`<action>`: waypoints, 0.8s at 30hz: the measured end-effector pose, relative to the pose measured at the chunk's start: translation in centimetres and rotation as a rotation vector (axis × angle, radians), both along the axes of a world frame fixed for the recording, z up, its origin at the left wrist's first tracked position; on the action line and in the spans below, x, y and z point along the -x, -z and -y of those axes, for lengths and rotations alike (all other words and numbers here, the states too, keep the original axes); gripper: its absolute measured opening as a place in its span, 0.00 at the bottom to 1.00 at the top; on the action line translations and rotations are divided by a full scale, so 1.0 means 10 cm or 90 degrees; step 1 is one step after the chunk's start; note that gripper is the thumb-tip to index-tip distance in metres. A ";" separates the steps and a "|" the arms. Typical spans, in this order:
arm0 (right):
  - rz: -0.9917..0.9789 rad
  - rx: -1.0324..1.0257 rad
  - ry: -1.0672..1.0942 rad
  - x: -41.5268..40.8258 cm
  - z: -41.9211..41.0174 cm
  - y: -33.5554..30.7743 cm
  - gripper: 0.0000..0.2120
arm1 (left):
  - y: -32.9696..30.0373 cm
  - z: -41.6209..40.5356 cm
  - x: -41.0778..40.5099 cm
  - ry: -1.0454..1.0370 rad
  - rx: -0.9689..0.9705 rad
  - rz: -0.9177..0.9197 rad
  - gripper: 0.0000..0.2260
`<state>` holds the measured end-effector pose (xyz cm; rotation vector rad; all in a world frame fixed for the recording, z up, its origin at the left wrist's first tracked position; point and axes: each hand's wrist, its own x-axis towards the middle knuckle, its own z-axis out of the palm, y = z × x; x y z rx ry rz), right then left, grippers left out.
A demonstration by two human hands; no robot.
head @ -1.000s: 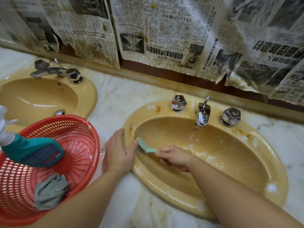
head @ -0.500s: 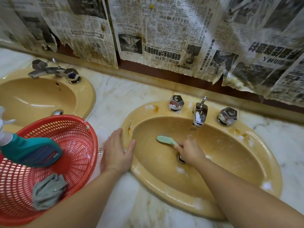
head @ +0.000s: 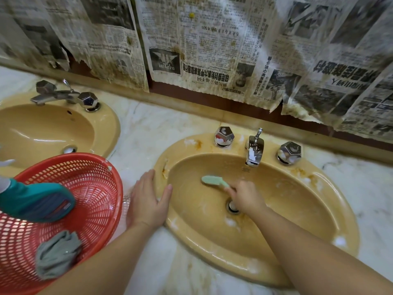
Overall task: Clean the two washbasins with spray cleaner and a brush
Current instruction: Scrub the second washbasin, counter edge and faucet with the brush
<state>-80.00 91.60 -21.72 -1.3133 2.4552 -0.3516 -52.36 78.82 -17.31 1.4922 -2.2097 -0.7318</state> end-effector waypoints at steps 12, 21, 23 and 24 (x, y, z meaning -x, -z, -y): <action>0.589 -0.185 0.067 -0.20 -0.17 0.01 0.12 | -0.01 0.01 0.01 0.002 -0.007 0.002 0.36; 0.568 -0.238 0.008 -0.10 -0.38 -0.15 0.12 | -0.02 0.00 0.01 0.006 -0.007 0.007 0.34; 0.396 -0.214 0.003 0.01 -0.42 -0.17 0.14 | -0.02 0.00 0.01 0.006 -0.004 0.004 0.35; 0.327 -0.202 0.021 0.07 -0.45 -0.15 0.13 | -0.02 0.00 0.01 0.005 -0.004 0.004 0.35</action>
